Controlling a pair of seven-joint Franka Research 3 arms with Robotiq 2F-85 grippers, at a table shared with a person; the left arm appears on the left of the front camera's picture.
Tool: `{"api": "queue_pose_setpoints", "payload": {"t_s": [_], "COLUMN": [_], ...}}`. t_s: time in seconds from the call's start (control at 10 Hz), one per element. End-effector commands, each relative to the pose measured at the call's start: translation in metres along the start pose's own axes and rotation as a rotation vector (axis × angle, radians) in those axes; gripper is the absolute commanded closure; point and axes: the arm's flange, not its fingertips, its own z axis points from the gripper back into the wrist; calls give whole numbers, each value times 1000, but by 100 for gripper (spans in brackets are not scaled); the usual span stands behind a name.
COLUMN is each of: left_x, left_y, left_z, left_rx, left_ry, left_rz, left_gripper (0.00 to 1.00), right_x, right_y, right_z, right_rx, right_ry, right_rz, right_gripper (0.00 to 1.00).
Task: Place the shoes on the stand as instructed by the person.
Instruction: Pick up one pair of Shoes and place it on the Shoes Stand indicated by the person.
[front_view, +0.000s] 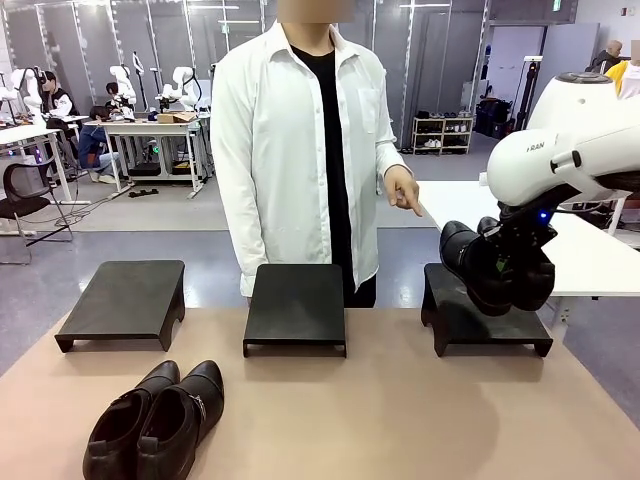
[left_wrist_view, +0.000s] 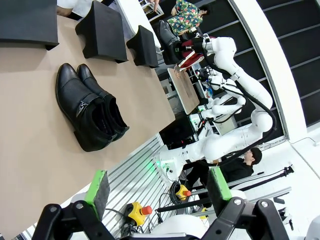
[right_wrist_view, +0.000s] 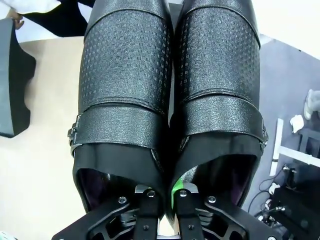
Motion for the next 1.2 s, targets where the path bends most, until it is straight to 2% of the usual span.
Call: {"api": "queue_pose_setpoints", "payload": {"t_s": [0.0, 0.2, 1.1], "left_x": [0, 0, 0], "left_y": [-1, -1, -1], "left_z": [2, 2, 2], "left_rx": [-11, -11, -11], "left_ry": [0, 0, 0], "left_rz": [-12, -12, -12], "left_gripper": [0, 0, 0], "right_x": [2, -1, 9], "right_y": [-1, 0, 6], "right_z": [6, -1, -65], "right_rx": [-3, 0, -42], "right_ry": [-20, 2, -73], "right_rz": [-3, 0, -61], "right_gripper": [93, 93, 93]}}
